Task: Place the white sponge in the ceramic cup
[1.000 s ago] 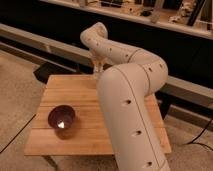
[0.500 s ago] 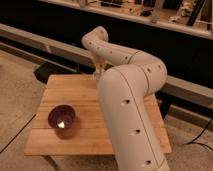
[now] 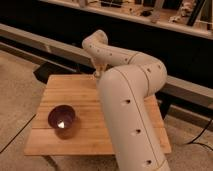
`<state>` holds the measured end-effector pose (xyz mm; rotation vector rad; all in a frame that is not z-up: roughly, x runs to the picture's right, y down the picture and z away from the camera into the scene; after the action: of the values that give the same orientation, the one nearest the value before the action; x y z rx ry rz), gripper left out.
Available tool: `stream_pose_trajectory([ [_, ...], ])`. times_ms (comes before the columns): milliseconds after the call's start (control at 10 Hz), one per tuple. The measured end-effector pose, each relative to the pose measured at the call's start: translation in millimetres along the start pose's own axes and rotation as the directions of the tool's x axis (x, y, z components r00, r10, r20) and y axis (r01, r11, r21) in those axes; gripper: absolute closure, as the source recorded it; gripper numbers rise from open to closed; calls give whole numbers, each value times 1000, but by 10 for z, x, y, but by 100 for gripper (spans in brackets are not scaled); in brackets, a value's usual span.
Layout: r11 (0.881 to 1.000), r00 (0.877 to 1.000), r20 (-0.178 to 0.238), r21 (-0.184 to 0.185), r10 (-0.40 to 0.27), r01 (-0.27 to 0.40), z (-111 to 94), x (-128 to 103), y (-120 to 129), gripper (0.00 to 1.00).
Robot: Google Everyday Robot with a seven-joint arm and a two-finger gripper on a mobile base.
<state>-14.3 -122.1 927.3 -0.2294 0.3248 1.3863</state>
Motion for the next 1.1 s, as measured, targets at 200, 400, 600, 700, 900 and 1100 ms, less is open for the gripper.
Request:
stream_pose_trajectory([
  [200, 1000, 1000, -1, -2, -1, 1, 15, 29, -7, 100],
  [400, 1000, 1000, 3, -1, -4, 4, 15, 36, -15, 100],
  [600, 1000, 1000, 6, 2, -8, 8, 4, 31, -18, 89],
  [700, 1000, 1000, 7, 4, -11, 11, 0, 26, -15, 78],
  [900, 1000, 1000, 9, 6, -17, 16, 0, 22, 8, 60],
  [1100, 1000, 1000, 8, 7, -22, 22, 3, 22, 25, 37],
])
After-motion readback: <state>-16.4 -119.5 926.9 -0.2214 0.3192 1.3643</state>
